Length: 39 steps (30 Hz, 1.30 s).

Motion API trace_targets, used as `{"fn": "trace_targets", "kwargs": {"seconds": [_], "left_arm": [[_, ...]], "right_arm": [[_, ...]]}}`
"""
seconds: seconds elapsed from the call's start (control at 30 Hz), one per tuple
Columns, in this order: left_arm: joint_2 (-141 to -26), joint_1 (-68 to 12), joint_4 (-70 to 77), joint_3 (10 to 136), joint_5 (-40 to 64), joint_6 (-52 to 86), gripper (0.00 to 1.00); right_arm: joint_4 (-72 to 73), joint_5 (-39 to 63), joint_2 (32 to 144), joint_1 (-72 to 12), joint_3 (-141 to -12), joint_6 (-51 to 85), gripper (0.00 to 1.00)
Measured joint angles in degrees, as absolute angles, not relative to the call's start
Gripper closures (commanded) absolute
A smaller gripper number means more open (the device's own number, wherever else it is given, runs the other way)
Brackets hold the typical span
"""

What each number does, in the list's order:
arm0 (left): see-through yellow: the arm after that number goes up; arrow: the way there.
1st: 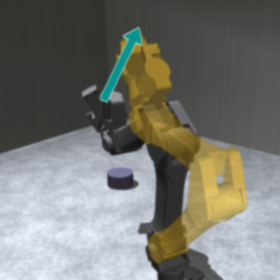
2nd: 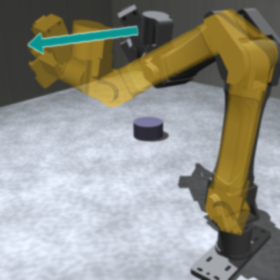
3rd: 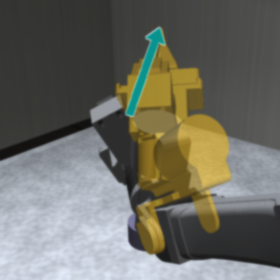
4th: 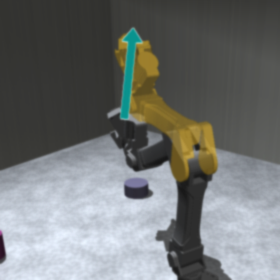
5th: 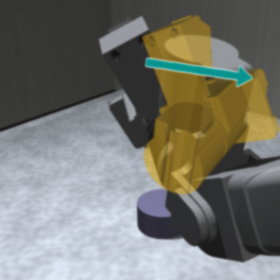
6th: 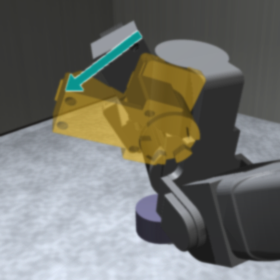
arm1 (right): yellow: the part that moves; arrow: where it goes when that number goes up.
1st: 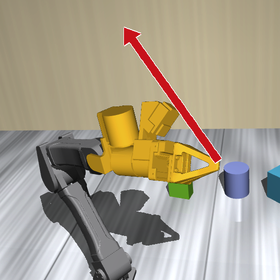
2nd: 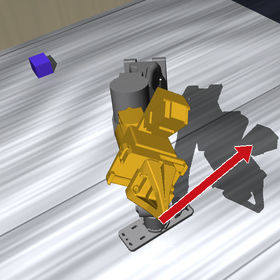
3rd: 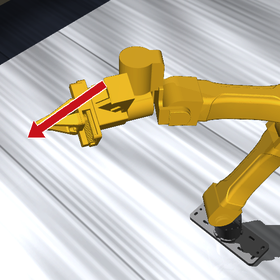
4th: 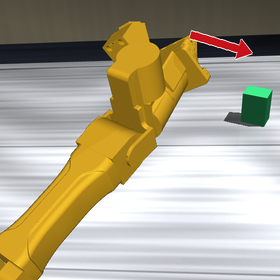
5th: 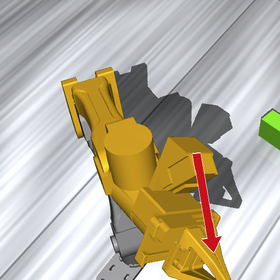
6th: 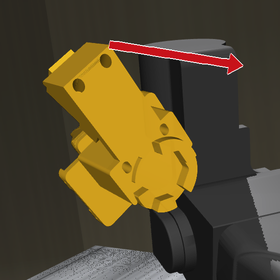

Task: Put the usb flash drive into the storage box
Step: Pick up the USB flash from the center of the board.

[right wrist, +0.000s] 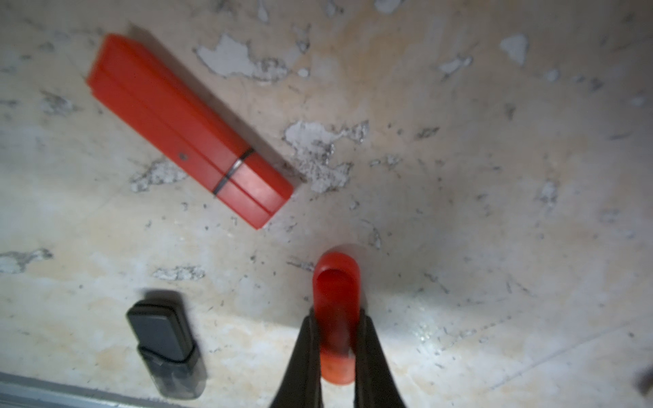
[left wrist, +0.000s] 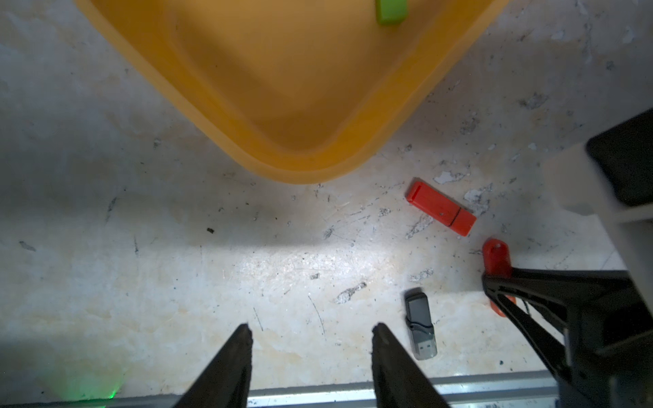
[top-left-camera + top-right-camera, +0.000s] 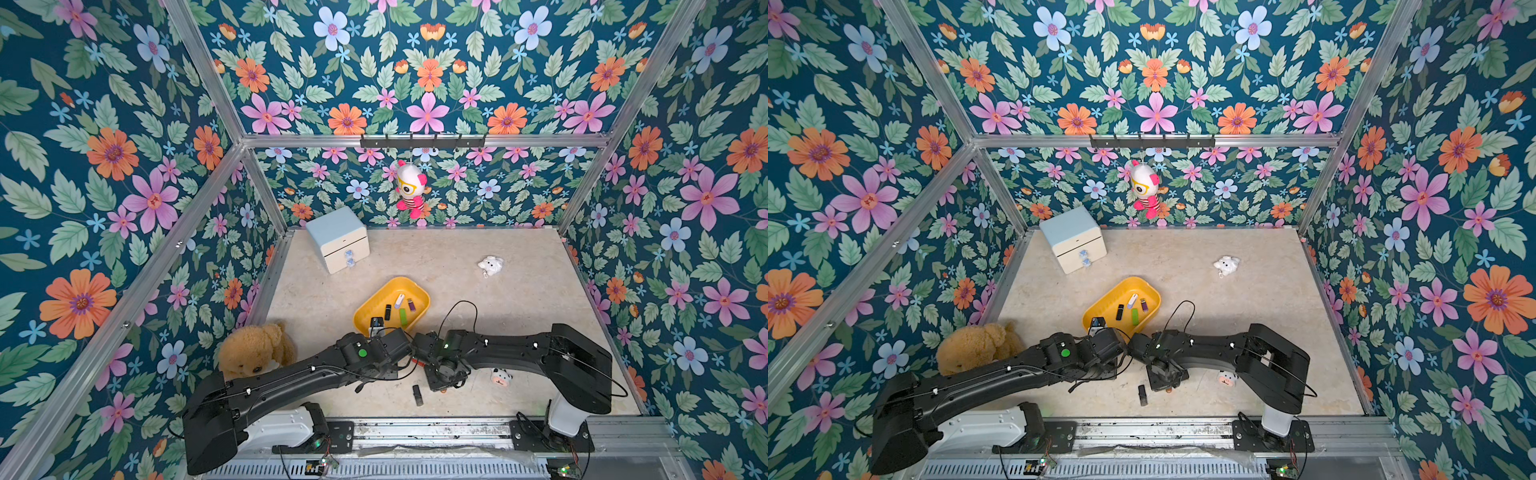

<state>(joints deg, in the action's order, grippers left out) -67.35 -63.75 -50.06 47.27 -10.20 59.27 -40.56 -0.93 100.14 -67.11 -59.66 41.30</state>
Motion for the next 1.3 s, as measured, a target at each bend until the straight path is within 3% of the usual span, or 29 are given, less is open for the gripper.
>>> {"fn": "trace_targets", "kwargs": {"seconds": [0.23,0.63,1.3], "left_arm": [[-70.0,-66.0,-49.1,46.0,-9.9,61.7,0.42],[-80.8,-71.9,-43.1,49.6,-7.5,64.5,0.41],[-91.0,-78.0,-38.1,52.0,-2.9,68.6,0.41]], "right_arm": [[-44.6,-5.2,91.6,-63.5,-59.6,43.6,1.0],[-53.6,-9.2,72.3,-46.7,-55.6,40.3,1.0],[-56.5,-9.8,68.6,-41.5,-56.0,35.3,1.0]]}}
